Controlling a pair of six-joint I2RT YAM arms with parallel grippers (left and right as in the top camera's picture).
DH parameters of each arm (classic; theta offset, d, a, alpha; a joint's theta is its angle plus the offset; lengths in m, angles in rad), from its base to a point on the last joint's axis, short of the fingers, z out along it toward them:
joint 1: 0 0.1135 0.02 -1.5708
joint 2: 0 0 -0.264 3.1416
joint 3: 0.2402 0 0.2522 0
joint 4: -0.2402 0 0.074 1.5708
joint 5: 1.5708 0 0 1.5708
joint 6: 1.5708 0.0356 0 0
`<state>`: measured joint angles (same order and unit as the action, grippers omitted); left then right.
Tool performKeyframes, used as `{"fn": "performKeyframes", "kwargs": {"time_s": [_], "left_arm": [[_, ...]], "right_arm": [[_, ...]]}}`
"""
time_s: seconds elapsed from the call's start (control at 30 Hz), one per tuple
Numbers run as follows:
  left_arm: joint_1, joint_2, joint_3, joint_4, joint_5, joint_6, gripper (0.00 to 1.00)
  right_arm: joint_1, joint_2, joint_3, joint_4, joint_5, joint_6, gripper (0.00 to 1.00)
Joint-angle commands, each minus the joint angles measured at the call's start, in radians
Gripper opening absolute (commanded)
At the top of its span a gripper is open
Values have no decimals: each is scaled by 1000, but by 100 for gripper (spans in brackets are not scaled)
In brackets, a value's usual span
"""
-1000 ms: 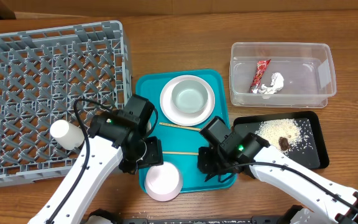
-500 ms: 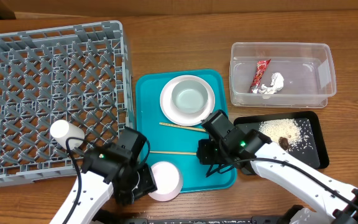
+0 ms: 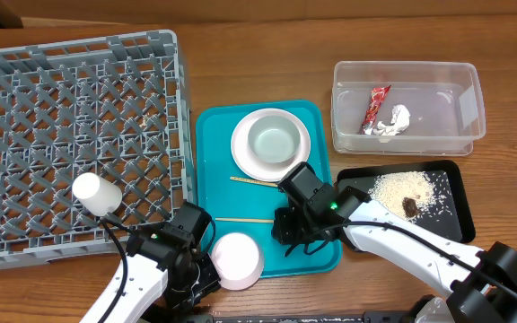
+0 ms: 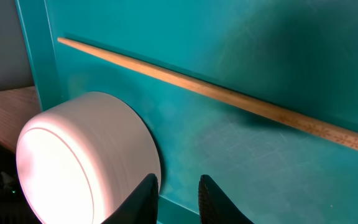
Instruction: Sort waste into correct bins and load items into the dishwasher
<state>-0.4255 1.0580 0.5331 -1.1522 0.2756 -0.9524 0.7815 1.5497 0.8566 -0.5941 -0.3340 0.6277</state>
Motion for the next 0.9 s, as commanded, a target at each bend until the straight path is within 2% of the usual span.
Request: {"fn": "performKeyframes", "kwargs": {"time_s": [0.0, 0.17, 0.4, 0.67, 0.87], "left_arm": [[-7, -11, -7, 8, -29, -21, 40], [-7, -11, -8, -35, -29, -33, 43], [-7, 1, -33, -31, -69, -56, 42], [-7, 67, -75, 26, -72, -11, 39], [-7, 113, -75, 80, -72, -11, 42]], "right_arm": [[4, 6, 14, 6, -15, -8, 24], [37, 7, 14, 11, -26, -8, 24], [77, 14, 14, 70, -26, -8, 25], [77, 48, 14, 116, 0, -7, 25], [79, 101, 14, 138, -1, -7, 25]]}}
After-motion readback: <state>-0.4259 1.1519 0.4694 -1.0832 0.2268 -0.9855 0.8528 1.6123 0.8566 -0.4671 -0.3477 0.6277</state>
